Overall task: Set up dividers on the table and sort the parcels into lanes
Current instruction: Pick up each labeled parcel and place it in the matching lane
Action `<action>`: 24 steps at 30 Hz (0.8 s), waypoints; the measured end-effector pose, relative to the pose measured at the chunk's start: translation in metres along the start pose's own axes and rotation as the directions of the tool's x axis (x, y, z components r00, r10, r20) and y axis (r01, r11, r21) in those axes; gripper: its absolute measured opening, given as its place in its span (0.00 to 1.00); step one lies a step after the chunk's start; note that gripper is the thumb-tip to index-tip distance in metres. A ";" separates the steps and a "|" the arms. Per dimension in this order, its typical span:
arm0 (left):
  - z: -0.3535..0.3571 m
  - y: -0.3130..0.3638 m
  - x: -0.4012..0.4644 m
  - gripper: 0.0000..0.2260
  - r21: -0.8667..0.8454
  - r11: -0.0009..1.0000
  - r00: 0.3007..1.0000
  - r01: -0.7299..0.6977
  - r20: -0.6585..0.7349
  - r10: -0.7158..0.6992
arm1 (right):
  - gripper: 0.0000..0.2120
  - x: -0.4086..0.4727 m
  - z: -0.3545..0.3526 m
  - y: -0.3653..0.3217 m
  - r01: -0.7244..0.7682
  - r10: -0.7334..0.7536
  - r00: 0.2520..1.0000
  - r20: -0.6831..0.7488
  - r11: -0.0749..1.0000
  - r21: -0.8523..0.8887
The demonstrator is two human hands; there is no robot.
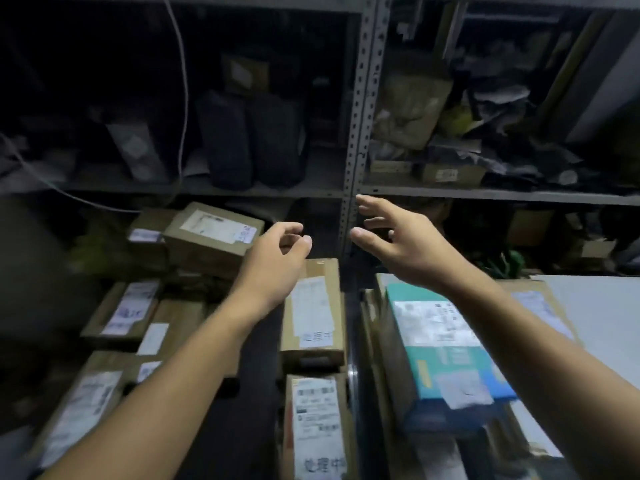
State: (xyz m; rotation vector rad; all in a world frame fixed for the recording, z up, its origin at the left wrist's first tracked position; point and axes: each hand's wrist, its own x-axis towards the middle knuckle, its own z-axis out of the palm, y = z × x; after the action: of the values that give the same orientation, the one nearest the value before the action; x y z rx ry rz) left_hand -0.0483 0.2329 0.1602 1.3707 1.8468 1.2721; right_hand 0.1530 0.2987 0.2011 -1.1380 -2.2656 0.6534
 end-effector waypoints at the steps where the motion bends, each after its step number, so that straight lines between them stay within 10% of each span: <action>1: -0.020 -0.015 0.001 0.10 -0.014 1.000 1.000 0.020 -0.009 -0.020 | 0.29 0.007 0.019 -0.014 0.012 -0.012 1.000 0.025 1.000 -0.010; 13: -0.157 -0.156 0.057 0.14 -0.132 0.958 0.964 0.256 -0.033 -0.262 | 0.31 0.118 0.195 -0.071 -0.222 0.213 0.959 0.189 0.974 0.032; 24: -0.154 -0.244 0.186 0.26 -0.074 0.944 0.938 0.322 -0.113 -0.328 | 0.24 0.208 0.320 0.008 -0.678 0.683 0.721 0.118 0.661 0.321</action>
State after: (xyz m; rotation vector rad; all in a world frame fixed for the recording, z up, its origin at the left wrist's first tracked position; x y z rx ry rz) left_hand -0.3508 0.3327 0.0331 0.9247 2.0058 1.2443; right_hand -0.1522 0.4152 0.0045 -1.7976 -1.5490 1.2658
